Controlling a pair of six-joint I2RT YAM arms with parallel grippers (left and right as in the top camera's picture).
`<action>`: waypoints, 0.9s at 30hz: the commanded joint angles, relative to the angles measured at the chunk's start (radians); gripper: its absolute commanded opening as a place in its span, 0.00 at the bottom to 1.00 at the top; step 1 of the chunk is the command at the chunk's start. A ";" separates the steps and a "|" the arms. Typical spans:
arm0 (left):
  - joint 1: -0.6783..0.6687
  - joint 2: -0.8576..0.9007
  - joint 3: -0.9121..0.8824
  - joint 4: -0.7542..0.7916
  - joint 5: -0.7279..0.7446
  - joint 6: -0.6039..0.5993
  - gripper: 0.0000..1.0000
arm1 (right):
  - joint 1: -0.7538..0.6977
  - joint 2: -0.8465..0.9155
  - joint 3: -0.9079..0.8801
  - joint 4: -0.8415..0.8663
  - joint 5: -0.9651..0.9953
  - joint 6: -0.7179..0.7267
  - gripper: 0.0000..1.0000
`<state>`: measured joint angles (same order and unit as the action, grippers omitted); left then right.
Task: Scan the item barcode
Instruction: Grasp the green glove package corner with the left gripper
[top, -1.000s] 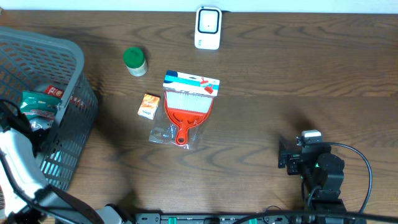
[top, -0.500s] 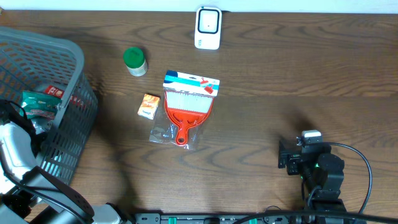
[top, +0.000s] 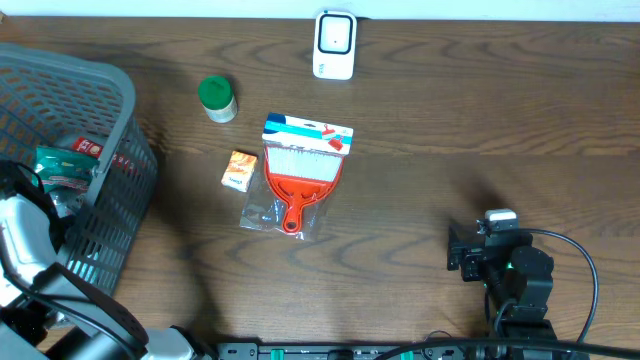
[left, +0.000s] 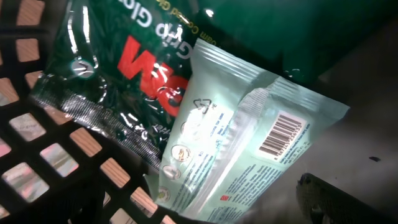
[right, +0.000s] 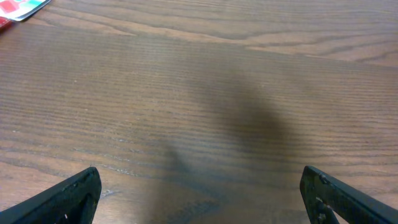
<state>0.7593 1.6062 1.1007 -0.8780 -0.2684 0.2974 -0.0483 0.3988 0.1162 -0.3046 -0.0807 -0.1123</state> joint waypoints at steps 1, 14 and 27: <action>0.005 0.035 -0.003 0.005 -0.004 0.027 0.98 | -0.003 -0.001 -0.002 -0.002 0.002 0.014 0.99; 0.004 0.160 -0.004 0.030 0.041 0.032 0.98 | -0.003 -0.001 -0.002 -0.010 0.002 0.014 0.99; 0.004 0.163 -0.004 0.042 0.040 0.031 0.66 | -0.003 -0.001 -0.002 -0.010 0.002 0.014 0.99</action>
<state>0.7593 1.7550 1.1007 -0.8371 -0.2348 0.3222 -0.0483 0.3988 0.1162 -0.3164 -0.0807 -0.1123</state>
